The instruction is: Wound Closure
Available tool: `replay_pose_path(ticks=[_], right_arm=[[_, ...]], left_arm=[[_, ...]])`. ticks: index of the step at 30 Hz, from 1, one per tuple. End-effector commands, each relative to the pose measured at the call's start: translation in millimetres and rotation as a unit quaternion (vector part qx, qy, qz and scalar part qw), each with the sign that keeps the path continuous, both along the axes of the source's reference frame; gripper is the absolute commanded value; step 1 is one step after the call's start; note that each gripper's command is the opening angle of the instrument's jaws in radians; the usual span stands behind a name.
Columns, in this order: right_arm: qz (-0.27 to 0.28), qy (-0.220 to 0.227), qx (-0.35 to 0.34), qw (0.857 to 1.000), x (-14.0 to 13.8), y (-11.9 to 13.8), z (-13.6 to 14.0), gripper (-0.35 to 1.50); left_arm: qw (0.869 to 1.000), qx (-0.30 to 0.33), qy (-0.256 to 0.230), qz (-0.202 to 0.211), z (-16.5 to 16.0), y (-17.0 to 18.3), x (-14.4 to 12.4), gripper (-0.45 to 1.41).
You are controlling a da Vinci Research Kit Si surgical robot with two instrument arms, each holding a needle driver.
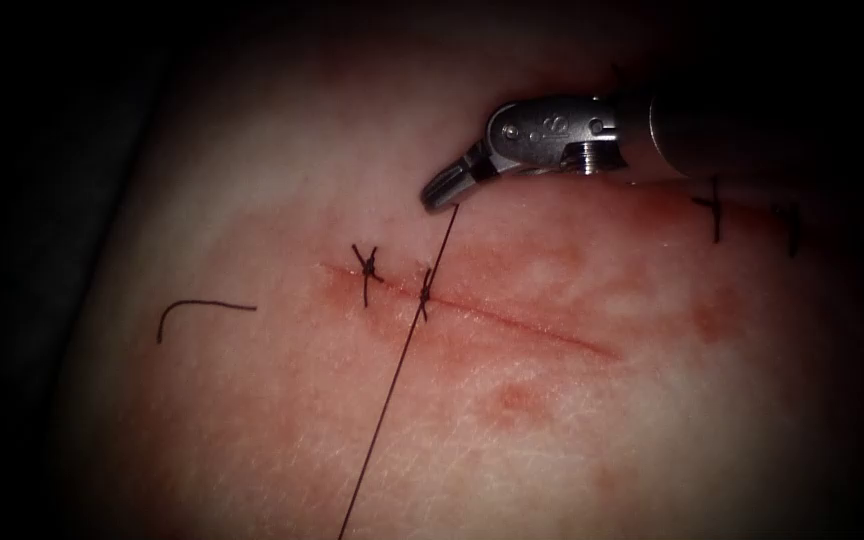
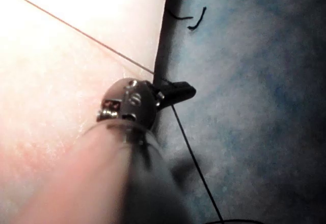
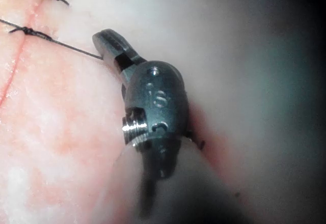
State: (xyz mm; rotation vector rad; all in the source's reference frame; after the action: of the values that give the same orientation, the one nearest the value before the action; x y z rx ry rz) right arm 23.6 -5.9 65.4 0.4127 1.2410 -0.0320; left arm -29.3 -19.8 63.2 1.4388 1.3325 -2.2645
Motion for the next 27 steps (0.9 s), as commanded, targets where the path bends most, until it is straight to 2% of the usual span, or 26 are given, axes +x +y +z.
replay_pose_path(ticks=[1, 2, 4, 6, 10, 13, 14, 17, 22, 23, 25, 27], right_arm=[[0.014, 0.011, 0.004, 1.0, 0.8, -0.4, 0.0, -0.06], [0.026, 0.02, 0.007, 0.999, 0.9, -0.5, -0.2, 0.48], [0.056, 0.039, 0.014, 0.998, 1.0, -0.6, -1.0, 0.93], [0.086, 0.058, 0.032, 0.994, 1.0, -0.7, -2.0, 1.22], [0.134, 0.094, 0.057, 0.985, 0.3, -0.1, -4.1, 1.38], [0.167, 0.105, 0.073, 0.978, -0.5, 0.8, -6.0, 1.43], [0.192, 0.106, 0.07, 0.973, -1.3, 1.4, -7.3, 1.37], [0.227, 0.11, 0.062, 0.966, -2.5, 2.3, -9.1, 1.45], [0.235, 0.093, 0.055, 0.966, -3.1, 1.0, -10.7, 1.33], [0.23, 0.086, 0.053, 0.968, -2.9, 0.6, -10.8, 1.28], [0.212, 0.071, 0.039, 0.974, -2.5, -0.4, -10.8, 1.05], [0.189, 0.051, 0.03, 0.98, -1.9, -1.4, -10.5, 0.61]], left_arm=[[1.0, 0.001, 0.007, -0.011, 0.4, 0.0, -0.7, -0.45], [1.0, -0.007, 0.009, -0.018, 0.0, 0.7, -0.7, -0.45], [0.999, -0.023, 0.012, -0.035, -0.7, 2.1, -0.7, -0.45], [0.997, -0.038, 0.015, -0.062, -1.7, 4.2, -0.6, -0.45], [0.99, -0.081, 0.022, -0.113, -3.7, 8.3, -0.1, -0.45], [0.984, -0.103, 0.021, -0.141, -5.1, 10.9, 0.0, -0.45], [0.98, -0.123, 0.022, -0.156, -6.4, 12.8, -0.1, -0.45], [0.975, -0.143, 0.019, -0.171, -7.8, 14.8, -0.3, -0.45], [0.971, -0.165, 0.021, -0.171, -9.1, 17.3, -0.7, -0.45], [0.971, -0.168, 0.021, -0.171, -9.2, 17.7, -0.7, -0.45], [0.97, -0.171, 0.023, -0.17, -9.3, 18.6, -0.7, -0.45], [0.97, -0.174, 0.023, -0.169, -9.3, 19.3, -0.5, -0.45]])
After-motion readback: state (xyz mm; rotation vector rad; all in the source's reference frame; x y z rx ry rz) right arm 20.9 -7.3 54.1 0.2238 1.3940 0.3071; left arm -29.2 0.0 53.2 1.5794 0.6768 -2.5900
